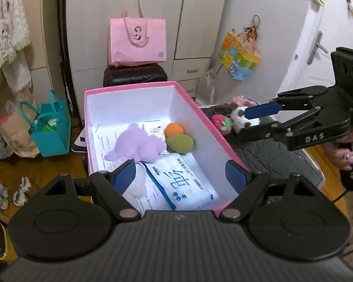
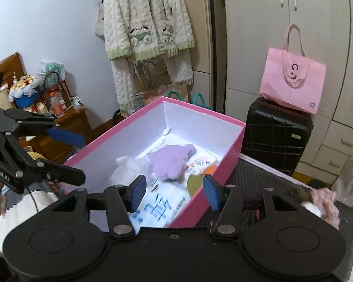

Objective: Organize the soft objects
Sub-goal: 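Withdraw both grippers from the box toward the white panda plush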

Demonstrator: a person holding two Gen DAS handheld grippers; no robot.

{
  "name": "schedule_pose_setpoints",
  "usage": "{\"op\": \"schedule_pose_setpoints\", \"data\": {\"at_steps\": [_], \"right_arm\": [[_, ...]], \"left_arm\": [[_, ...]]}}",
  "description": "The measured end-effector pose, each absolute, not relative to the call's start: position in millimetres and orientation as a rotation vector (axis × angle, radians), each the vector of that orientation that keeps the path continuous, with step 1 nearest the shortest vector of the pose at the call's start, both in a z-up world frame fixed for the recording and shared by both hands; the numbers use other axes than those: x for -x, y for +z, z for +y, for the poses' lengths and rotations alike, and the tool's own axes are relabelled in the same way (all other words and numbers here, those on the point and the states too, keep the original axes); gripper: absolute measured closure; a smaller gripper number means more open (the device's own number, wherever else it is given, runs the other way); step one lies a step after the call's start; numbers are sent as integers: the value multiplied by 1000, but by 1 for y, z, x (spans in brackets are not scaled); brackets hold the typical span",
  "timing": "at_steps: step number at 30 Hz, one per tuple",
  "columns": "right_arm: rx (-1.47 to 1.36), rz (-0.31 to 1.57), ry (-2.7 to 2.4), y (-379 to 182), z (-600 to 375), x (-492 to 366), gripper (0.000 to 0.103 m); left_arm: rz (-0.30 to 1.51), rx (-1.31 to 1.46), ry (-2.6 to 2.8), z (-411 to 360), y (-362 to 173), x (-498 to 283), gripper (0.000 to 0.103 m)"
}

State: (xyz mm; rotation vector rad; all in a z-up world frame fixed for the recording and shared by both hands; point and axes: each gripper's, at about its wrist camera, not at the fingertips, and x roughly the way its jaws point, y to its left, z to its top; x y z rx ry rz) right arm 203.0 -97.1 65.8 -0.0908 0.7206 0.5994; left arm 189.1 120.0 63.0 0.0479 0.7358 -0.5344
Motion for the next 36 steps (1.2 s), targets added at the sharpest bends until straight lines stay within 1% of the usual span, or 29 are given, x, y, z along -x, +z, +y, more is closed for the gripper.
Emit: {"op": "schedule_pose_setpoints", "data": {"at_steps": [3,5,11,18,27,30,36], "right_arm": [[84,723,593,71,-114,-183,43],[82,719,588,73,-126,-167,43],[66,672,555,75,-160,-119,42],[62,659,513,67,-193,-84,39],[72,657,475,42,-232,-75,36],[99,641,463,30,-239,-81,33],[122,636,433,0,-251,-109,32]], "left_arm": [[739,-85,-556,109,72,-172,19],[751,-86,-586,103,76,-165,14],[754,-127,-652,68,79,-146,13],[770,-184,-748,22,66,-132,13],[698,-200,-786,-31,52,-127,13],[683,-177,-790,-47,46,-134,13],[694,-131,-771,-81,30,-154,13]]}}
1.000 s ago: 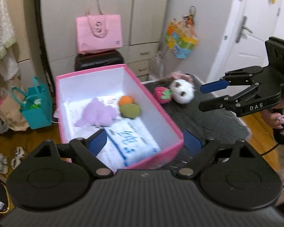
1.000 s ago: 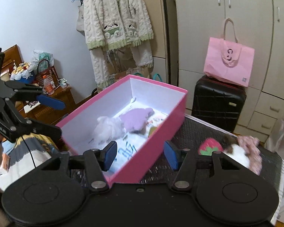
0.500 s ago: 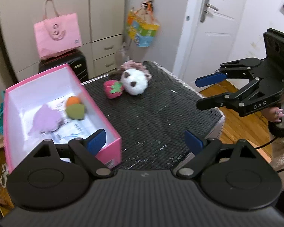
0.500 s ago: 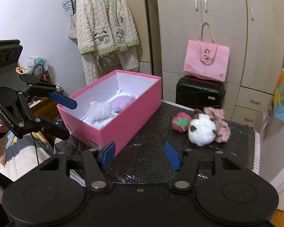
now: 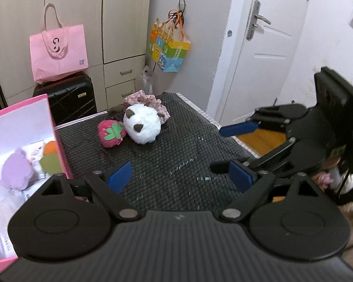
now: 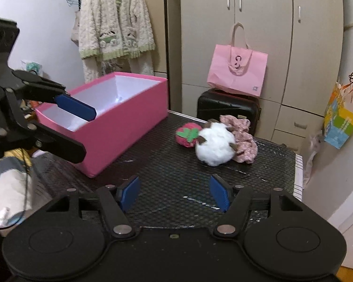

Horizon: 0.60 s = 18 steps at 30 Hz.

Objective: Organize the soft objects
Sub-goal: 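Withdraw both grippers from the box toward the white panda plush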

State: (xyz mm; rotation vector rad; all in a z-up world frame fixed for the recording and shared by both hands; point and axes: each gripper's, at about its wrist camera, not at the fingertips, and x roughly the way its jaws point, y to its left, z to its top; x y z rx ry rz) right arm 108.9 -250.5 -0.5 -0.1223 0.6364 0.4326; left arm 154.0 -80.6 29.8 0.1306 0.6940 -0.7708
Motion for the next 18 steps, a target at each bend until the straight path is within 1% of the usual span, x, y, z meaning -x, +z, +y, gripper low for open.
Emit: {"op": "schedule_pose_setpoints", "data": {"at_steps": [9,13,14,15,18], "right_arm": [[98,578,444,-33,-268,-164,31],[73,564,456,-40,-272,-192,30],[74,561,463,-42,-272,-198,29],[74,560,465,-45,-272,-205,27],[84,573,465,-53,-273,-222,27]], "left_arm": [[598,-82,-647,-126,10,-192,13],[600,-57,-586,-142,-4,-212,14],[601,-44,-571,-145,-8,-217,14],[604,-26,-562,-147,-12,-223,14],[617,54,-567,-151,-29,-242,16]]}}
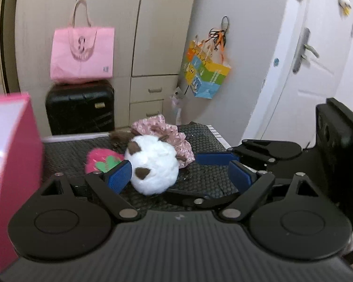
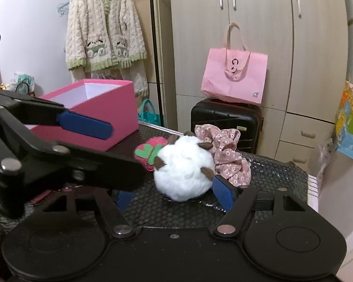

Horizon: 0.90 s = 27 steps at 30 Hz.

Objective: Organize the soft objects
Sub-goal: 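Withdraw both grippers from the box toward the white panda plush, then close the left gripper on the white panda plush's body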

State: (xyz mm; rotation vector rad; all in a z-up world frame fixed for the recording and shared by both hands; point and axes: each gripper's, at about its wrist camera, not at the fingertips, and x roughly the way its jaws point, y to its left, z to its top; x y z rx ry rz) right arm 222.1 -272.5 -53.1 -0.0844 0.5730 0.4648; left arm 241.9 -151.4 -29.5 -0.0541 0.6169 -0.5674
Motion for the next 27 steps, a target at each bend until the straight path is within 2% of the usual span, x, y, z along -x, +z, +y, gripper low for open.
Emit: {"op": "schedule_pose_setpoints", "data": {"at_steps": [7,10,13,14,18,21,27], "right_arm": [[114,553,482,-66,-270,-241,27],[135,565,491,-70,-266,-247,27],[126,588,495,-77,-267,-254,27],[117,597,496,-79,-267,-256,27],[73,653,510,-86,-270,-263,28],[73,650,502,-89,-269,-260,34],[113,632,488,-84,-261,-253,37]], "left_arm": [[563,77,-441,-161,-52,-269,16],[592,90,-416,-163,-58,-282,17],[615,85,-404,-165,-65,-289,22],[630,53,-405,-168,-68,-290,29],[717,74,-445,-168,-77,-299,40],[715,78,-453,-168,-80,-298,42],[711,78,-465,-164,-78,-289,44]]}}
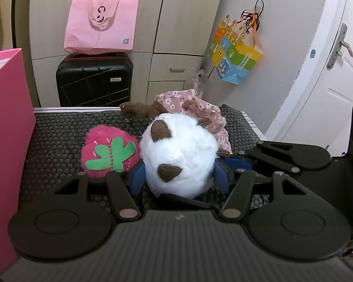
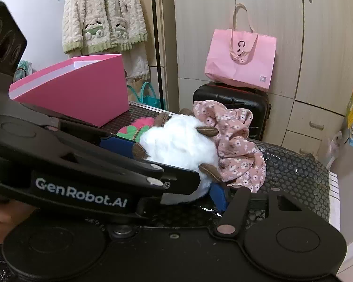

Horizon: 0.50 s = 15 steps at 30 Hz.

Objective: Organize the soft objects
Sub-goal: 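Close the left gripper on the white panda plush's body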

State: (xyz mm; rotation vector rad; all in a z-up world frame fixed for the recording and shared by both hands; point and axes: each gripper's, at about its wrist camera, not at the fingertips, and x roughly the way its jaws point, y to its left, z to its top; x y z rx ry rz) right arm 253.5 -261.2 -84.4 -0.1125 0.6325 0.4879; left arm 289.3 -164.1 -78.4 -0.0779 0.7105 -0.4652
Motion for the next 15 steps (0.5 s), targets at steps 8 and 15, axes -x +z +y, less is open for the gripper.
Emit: {"op": "schedule_pose_setpoints", "data": {"at_steps": [8,15], "right_arm": [[132,649,489,-74,-254,-235,37],[106,671,486,-64,-247,-208,37]], "left_arm": [[743,83,-490,-154,-69,-269,44],[777,100,-530,-140,-61,-244,44]]}}
